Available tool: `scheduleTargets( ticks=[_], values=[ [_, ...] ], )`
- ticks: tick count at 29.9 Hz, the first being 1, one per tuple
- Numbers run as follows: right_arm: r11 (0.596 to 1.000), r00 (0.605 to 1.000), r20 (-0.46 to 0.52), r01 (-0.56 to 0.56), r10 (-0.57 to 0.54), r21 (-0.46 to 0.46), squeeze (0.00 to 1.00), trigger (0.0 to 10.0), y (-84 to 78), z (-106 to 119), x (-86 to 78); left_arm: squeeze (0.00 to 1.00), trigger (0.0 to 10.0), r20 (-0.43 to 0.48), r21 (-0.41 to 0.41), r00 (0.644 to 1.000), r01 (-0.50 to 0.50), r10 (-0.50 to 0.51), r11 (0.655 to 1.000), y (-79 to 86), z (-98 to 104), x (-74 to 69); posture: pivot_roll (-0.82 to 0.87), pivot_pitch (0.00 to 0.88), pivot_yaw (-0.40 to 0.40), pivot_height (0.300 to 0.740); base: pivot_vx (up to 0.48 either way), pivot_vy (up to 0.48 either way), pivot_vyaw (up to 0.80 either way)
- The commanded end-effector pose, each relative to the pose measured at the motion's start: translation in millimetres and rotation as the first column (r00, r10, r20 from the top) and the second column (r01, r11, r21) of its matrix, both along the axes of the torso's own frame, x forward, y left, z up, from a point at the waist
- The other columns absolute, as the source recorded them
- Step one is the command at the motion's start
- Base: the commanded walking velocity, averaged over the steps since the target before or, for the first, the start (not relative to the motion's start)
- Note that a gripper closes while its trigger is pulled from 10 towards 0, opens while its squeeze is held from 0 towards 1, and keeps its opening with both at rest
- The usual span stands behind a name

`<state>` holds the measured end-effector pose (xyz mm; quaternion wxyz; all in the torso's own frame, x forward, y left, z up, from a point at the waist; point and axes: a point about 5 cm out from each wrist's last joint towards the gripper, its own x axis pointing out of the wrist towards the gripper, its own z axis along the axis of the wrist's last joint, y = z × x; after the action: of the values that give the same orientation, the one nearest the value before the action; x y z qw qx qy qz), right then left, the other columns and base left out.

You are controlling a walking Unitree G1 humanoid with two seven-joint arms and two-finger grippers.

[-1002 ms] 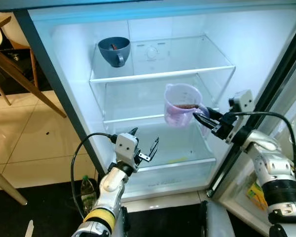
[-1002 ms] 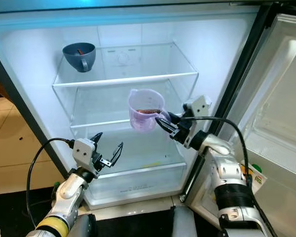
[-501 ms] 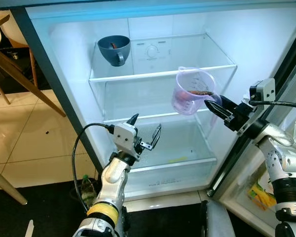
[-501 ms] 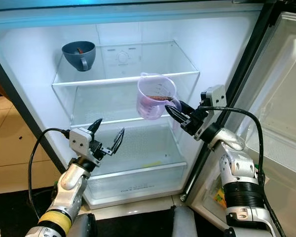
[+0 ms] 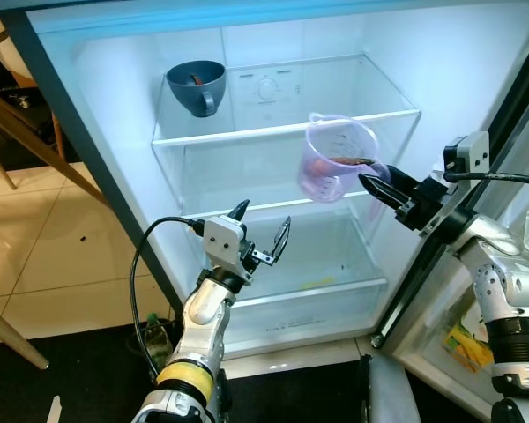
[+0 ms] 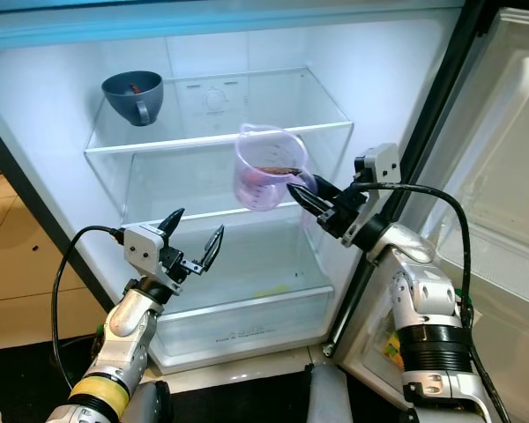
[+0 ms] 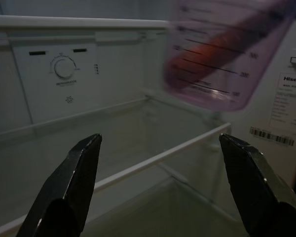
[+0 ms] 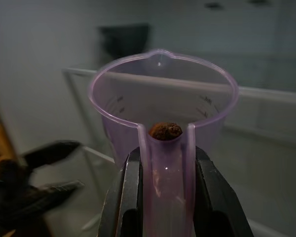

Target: Restocking fridge

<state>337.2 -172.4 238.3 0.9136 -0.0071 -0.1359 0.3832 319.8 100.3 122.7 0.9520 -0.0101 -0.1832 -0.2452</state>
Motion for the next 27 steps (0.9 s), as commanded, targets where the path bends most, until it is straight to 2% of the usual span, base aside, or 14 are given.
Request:
scheduleTargets(
  ticks=[1,3,4,7,17,20,23,25,27],
  values=[
    [0.999,0.991,0.128,-0.041,0.043,-0.014,0.00,10.0,11.5,31.2,-5.3,0.00,10.0,-0.022,-0.008,1.000,0.003,-0.003,1.000,-2.4,-4.2,-2.3,-0.02,0.035,0.002,0.477,0.000,0.000,0.00],
    [0.999,0.991,0.128,-0.037,0.040,-0.023,0.00,10.0,12.1,31.0,-5.2,0.00,10.0,-0.024,-0.008,1.000,0.002,-0.003,1.000,-2.5,-4.5,-2.4,-0.02,0.033,0.002,0.477,0.000,0.000,0.00],
    [0.999,0.992,0.127,-0.010,0.015,-0.039,0.00,10.0,12.4,29.9,-2.9,0.00,10.0,-0.026,-0.008,1.000,0.002,-0.002,1.000,-2.5,-4.8,-2.5,-0.02,0.034,0.002,0.477,0.000,0.000,0.00],
    [0.995,0.988,0.114,0.101,-0.100,0.000,0.00,10.0,10.4,30.4,7.3,0.00,10.0,-0.034,-0.010,0.999,-0.002,0.002,1.000,-2.6,-5.8,-2.4,-0.03,0.034,0.002,0.477,0.000,0.000,0.00],
    [0.982,0.983,0.067,0.163,-0.170,0.090,0.00,10.0,17.3,31.8,13.3,0.00,10.0,-0.040,-0.013,0.999,-0.003,0.003,1.000,-3.5,-6.0,-2.0,-0.02,0.036,0.003,0.477,0.000,0.000,0.00],
    [0.959,0.961,0.049,0.266,-0.271,0.095,0.00,10.0,17.0,39.9,25.7,0.00,10.0,-0.040,-0.015,0.999,-0.004,0.004,1.000,-3.7,-5.7,-2.1,-0.02,0.036,0.003,0.477,0.000,0.000,0.00],
    [0.950,0.951,0.044,0.301,-0.306,0.081,0.00,10.0,16.8,43.5,31.2,0.00,10.0,-0.035,-0.018,0.999,-0.005,0.004,1.000,-4.3,-4.5,-2.0,-0.02,0.037,0.003,0.477,0.000,0.000,0.00],
    [0.929,0.930,0.038,0.364,-0.367,0.063,0.00,10.0,15.9,55.0,41.2,0.00,10.0,-0.020,-0.026,1.000,-0.006,0.006,1.000,-5.2,-0.1,-1.2,-0.02,0.038,-0.001,0.477,0.000,0.000,0.00],
    [0.924,0.924,0.039,0.378,-0.381,0.059,0.00,10.0,15.6,59.7,43.3,0.00,10.0,-0.017,-0.028,1.000,-0.007,0.006,1.000,-5.2,1.1,-0.9,-0.02,0.038,-0.001,0.477,0.000,0.000,0.00]
  ],
)
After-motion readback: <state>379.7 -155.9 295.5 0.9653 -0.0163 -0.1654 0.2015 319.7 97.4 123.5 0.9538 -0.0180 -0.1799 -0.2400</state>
